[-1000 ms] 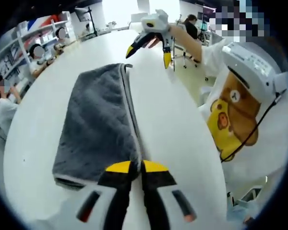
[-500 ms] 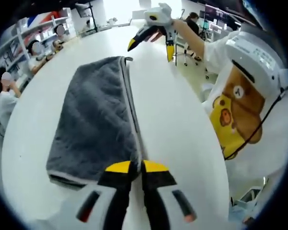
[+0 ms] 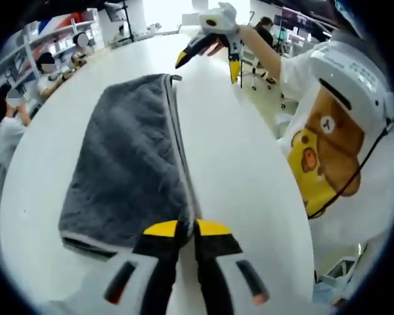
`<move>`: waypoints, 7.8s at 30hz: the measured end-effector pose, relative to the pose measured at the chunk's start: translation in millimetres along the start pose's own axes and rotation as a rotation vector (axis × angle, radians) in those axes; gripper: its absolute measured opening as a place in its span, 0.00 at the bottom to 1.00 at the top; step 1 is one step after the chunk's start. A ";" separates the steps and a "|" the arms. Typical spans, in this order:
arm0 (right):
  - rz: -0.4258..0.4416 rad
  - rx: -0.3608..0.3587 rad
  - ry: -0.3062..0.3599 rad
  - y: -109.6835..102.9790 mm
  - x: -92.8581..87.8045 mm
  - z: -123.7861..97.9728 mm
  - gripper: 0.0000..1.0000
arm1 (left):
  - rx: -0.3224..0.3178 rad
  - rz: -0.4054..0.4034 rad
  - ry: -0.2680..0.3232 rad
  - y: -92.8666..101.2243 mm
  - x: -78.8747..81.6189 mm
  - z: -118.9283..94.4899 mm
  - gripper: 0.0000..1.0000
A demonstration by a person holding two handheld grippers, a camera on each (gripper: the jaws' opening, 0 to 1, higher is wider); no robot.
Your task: Fold the towel on the table until its edges align and the towel forms a compact rectangular stack.
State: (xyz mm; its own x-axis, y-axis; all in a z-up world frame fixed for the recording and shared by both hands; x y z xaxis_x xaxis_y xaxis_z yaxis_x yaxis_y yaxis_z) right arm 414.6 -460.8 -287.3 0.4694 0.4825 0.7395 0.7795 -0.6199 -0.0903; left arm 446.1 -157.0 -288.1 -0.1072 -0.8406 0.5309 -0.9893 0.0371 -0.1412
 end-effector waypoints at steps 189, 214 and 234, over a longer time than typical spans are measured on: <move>0.031 -0.054 0.039 5.8 -10.0 -19.5 0.99 | 0.216 -0.758 0.441 -112.8 -56.1 -11.9 0.07; 0.032 -0.064 0.052 4.1 -13.8 -25.4 0.99 | 0.301 -0.671 0.421 -127.1 -45.6 -44.4 0.05; 0.039 -0.072 0.050 3.4 -17.0 -28.9 0.99 | 0.361 -0.668 0.369 -157.9 -49.6 -53.2 0.05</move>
State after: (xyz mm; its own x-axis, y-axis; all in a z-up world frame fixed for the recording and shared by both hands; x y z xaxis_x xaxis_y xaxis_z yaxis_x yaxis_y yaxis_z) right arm 397.2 -488.9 -280.9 0.4761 0.4264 0.7691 0.7283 -0.6814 -0.0730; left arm 602.4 -92.4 -247.6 0.4016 -0.3918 0.8278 -0.7705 -0.6331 0.0742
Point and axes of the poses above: the point that each gripper's makers call its tool centre point, and the gripper's own axes: z roughly forward along the fingers, y roughly to its right, x roughly out of its top, the point moved 3 cm from there along -z, roughly backward along the fingers, and after that the axes turned 8 degrees about z, right-handed, at the moved point
